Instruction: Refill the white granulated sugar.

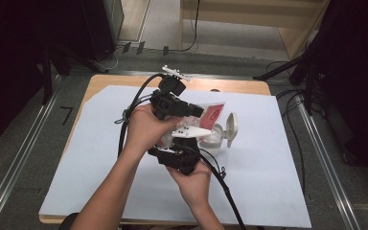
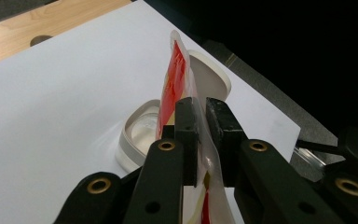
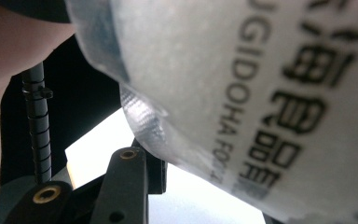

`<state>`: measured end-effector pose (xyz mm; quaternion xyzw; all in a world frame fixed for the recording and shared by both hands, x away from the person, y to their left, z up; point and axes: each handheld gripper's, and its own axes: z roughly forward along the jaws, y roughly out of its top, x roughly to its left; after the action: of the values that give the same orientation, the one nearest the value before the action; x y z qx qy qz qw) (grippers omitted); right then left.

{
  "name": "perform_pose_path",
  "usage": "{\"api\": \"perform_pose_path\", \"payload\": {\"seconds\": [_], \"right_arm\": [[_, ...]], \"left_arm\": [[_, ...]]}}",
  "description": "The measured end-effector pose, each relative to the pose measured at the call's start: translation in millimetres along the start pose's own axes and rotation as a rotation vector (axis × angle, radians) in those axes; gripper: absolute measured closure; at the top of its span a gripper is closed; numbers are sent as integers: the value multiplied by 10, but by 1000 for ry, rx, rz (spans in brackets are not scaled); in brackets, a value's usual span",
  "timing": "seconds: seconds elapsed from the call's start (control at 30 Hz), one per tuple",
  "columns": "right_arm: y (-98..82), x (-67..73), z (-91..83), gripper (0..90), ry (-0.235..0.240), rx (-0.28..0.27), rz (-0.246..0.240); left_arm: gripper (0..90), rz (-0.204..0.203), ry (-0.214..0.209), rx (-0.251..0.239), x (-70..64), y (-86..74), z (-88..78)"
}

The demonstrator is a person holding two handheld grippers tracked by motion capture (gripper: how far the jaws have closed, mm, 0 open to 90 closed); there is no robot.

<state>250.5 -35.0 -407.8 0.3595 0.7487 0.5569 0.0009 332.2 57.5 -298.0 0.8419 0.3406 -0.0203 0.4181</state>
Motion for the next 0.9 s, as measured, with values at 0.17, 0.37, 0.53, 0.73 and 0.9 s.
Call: {"api": "perform_pose_path", "payload": {"seconds": [0.17, 0.37, 0.53, 0.73, 0.9], "right_arm": [[-1, 0, 3, 634, -2, 0, -3], [29, 9, -29, 636, -6, -18, -9], [18, 9, -17, 636, -12, 0, -16], [9, -11, 5, 636, -5, 6, -12], [8, -5, 7, 636, -3, -4, -6]], "left_arm": [[839, 12, 3, -9, -10, -3, -4], [843, 38, 19, -24, -69, 20, -40], [844, 25, 14, -11, -31, 9, -6], [843, 15, 12, -11, -5, -3, -1], [843, 27, 20, -17, -34, -4, -8]]}}
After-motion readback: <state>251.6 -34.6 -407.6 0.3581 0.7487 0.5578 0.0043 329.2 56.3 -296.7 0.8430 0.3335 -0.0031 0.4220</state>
